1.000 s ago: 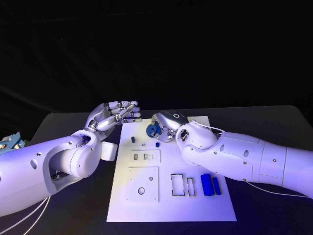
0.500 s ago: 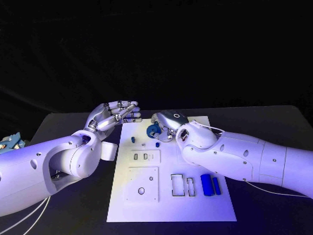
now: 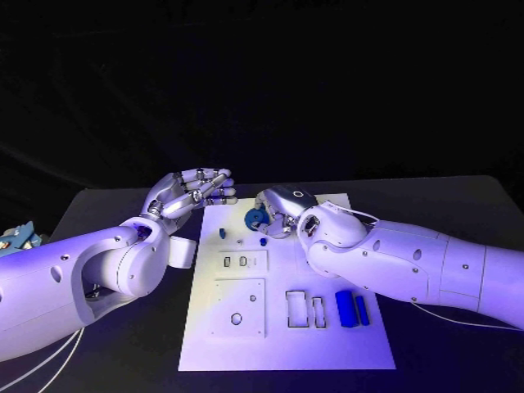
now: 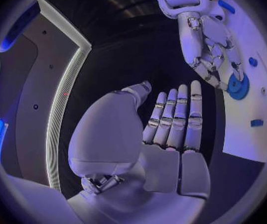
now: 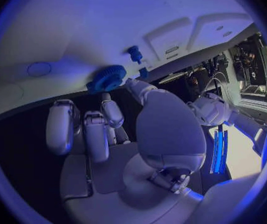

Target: Assemble the parts on the task board

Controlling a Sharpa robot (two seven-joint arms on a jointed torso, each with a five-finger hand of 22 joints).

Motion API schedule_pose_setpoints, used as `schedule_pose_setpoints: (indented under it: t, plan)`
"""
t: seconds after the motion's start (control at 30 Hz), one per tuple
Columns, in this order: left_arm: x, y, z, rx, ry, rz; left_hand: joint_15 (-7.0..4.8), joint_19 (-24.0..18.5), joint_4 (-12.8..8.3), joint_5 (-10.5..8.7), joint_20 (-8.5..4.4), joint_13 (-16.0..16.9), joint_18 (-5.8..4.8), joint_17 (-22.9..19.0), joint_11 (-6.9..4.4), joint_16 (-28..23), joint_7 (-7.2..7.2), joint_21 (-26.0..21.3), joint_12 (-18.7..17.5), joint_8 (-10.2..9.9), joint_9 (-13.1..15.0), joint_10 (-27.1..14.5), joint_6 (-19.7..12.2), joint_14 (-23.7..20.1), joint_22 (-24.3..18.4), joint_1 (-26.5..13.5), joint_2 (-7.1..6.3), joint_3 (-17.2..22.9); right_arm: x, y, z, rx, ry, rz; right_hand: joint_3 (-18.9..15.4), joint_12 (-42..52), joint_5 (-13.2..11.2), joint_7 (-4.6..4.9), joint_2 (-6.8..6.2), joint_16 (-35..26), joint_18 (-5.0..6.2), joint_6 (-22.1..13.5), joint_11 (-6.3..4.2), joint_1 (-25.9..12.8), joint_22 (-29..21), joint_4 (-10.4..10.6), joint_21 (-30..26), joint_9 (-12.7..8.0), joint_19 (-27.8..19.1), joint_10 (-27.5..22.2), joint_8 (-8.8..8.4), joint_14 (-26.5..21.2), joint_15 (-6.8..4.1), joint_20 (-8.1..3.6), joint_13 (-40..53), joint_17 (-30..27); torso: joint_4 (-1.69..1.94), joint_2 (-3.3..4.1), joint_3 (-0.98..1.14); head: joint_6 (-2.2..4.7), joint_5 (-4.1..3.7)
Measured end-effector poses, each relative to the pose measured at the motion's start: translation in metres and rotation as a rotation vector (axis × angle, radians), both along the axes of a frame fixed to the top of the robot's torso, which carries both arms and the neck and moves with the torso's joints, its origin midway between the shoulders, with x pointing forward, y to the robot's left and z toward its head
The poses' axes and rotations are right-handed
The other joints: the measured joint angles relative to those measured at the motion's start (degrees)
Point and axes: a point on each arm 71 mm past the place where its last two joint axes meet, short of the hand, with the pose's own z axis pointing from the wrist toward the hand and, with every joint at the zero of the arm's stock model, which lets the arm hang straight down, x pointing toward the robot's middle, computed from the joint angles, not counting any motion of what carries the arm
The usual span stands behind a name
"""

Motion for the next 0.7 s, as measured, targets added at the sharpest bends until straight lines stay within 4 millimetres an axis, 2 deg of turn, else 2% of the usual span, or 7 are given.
schedule_pose_setpoints:
  t: [0.1, 0.2, 0.27, 0.33, 0.7]
  plan:
    - [0.0001, -0.0003, -0.0001, 0.000, 0.001, -0.001, 0.00, 0.0, 0.0, 0.00, 0.00, 0.0, 0.00, 0.0, 0.00, -0.1, 0.00, 0.0, -0.2, 0.0, 0.0, 0.0, 0.0, 0.0, -0.1, 0.0, 0.00, 0.0, 0.0009, -0.0012, -0.0012, -0.004, 0.015, -0.004, -0.3, 0.0, 0.5, 0.00, 0.21, 0.2, 0.00, 0.0, 0.00, -0.9, 0.1, 1.0, 0.0, -0.2, 0.0, 0.0, -0.09, 0.0, 0.00, 0.00, 0.1, 0.0, 0.01, 0.02, 0.00, -0.03, 0.00]
    - [0.0002, -0.0003, -0.0002, 0.000, 0.001, -0.002, 0.00, 0.0, 0.0, 0.00, 0.00, 0.0, 0.00, 0.0, 0.00, -0.1, 0.00, 0.0, -0.2, 0.0, 0.0, 0.0, 0.0, 0.0, -0.1, 0.0, 0.00, 0.0, 0.0028, -0.0028, -0.0029, -0.013, 0.031, -0.014, -1.0, 0.0, 0.5, 0.33, 0.53, 0.3, 0.00, -1.0, 0.01, -1.4, 0.1, 1.9, 0.0, -0.8, 0.0, 0.0, -1.48, 0.0, 0.03, 0.00, 0.1, 0.0, 0.02, 0.02, 0.00, -0.04, 0.02]
    - [0.0002, -0.0004, -0.0002, 0.000, 0.001, -0.002, 0.00, 0.0, 0.0, 0.00, 0.00, 0.0, 0.00, 0.0, 0.00, -0.1, 0.00, 0.0, -0.2, 0.0, 0.0, 0.0, 0.0, 0.0, -0.1, 0.0, 0.00, 0.0, 0.0035, -0.0031, -0.0032, -0.017, 0.039, -0.016, -1.4, 0.0, 0.4, 0.74, 0.53, 0.5, 0.00, -2.4, 0.31, -1.4, 0.2, 2.3, 0.0, -1.4, 0.2, -0.3, -2.74, 0.0, 0.61, 0.23, 0.1, 0.0, 0.02, 0.03, -0.01, -0.07, 0.03]
    - [0.0002, -0.0005, -0.0002, 0.000, 0.001, -0.003, 0.00, 0.0, 0.0, 0.00, 0.00, 0.0, 0.00, 0.0, 0.00, -0.1, 0.00, 0.0, -0.1, 0.0, 0.0, 0.0, 0.0, 0.0, -0.1, 0.0, 0.00, 0.0, 0.0041, -0.0030, -0.0029, -0.020, 0.045, -0.018, -1.5, 0.0, 0.4, 0.89, 0.53, 0.5, 0.00, -3.0, 0.50, -1.4, 0.4, 2.5, 0.0, -2.0, 0.2, -0.1, -3.37, 0.0, 0.61, 0.22, 0.2, 0.0, 0.04, 0.03, -0.02, -0.07, 0.02]
    - [0.0003, -0.0001, -0.0003, 0.000, 0.002, -0.002, 0.00, 0.0, 0.0, 0.00, 0.00, 0.0, 0.00, 0.0, 0.00, -0.1, 0.00, 0.0, -0.1, 0.0, 0.0, 0.0, 0.0, 0.0, 0.0, 0.0, 0.00, 0.0, 0.0020, -0.0088, -0.0060, -0.046, 0.082, -0.023, -1.6, 0.8, 0.4, 0.80, 0.53, 0.5, -0.01, -2.8, 0.79, -1.4, 1.0, 2.6, 0.0, -2.2, 0.4, 0.2, -3.61, 0.0, 0.61, 0.41, 1.1, 0.0, 0.09, 0.03, -0.03, -0.18, 0.01]
